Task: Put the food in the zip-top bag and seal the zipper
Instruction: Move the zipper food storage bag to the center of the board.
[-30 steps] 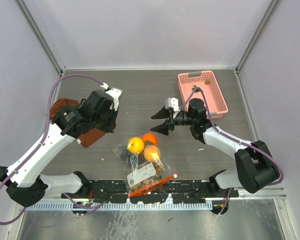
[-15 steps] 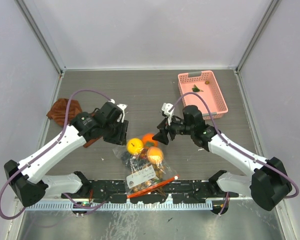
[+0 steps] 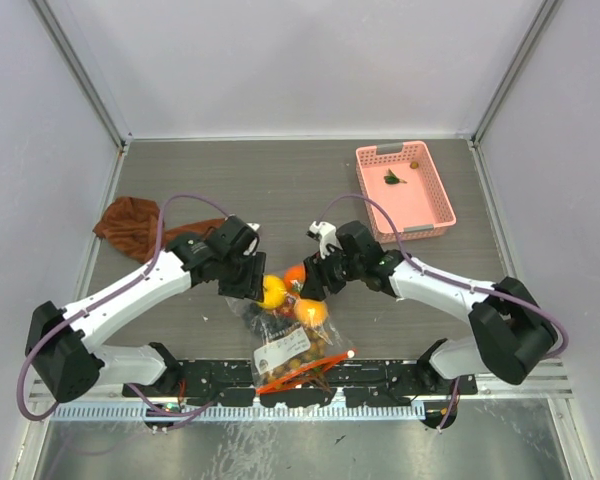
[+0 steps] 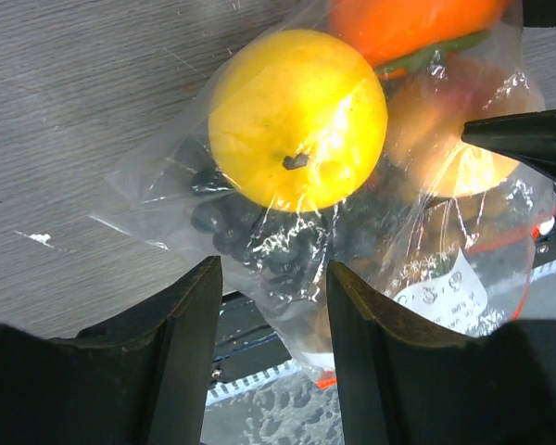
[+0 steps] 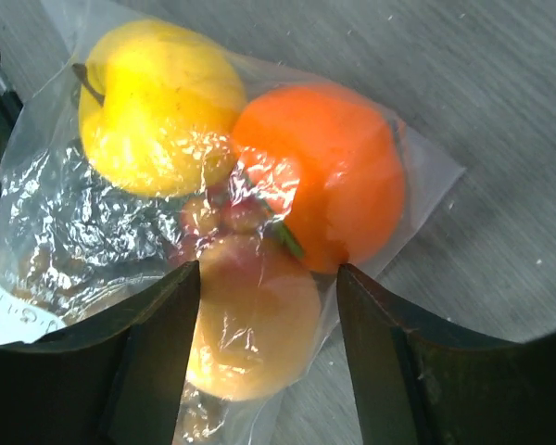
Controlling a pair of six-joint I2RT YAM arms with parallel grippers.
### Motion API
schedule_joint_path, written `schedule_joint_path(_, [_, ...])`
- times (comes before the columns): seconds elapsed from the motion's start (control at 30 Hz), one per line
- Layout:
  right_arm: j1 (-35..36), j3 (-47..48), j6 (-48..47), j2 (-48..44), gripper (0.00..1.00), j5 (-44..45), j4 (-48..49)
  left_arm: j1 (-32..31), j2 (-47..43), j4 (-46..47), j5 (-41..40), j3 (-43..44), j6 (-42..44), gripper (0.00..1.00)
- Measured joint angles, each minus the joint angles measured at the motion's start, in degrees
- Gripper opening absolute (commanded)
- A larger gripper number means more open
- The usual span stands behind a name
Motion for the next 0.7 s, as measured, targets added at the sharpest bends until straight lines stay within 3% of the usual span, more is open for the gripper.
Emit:
schedule_joint_path(0.23, [0.02,4.46,0.46,7.17,0.29,2.38,1.92,0.55,4.2,3.21,-1.77,-0.5,-0.48,0.5])
schedule_joint_path(0.3, [0.02,7.48,-0.11,10.82,0.23,2.23,1.99,1.18,4.55,3.82,-2.47,-0.5,-0.33,0.5])
schedule_joint_path(0.57, [0.0,21.44,-4.07,23.15,0.19,2.49,1.77,2.69,4.02,4.07,-5.22,-0.11,1.2,0.52])
schedule_joint_path(0.7, [-0.37,28.89,-5.4,29.14,0.26,2.8,1.77,2.58,2.25,4.35,-5.2,0.0,1.46,0.53])
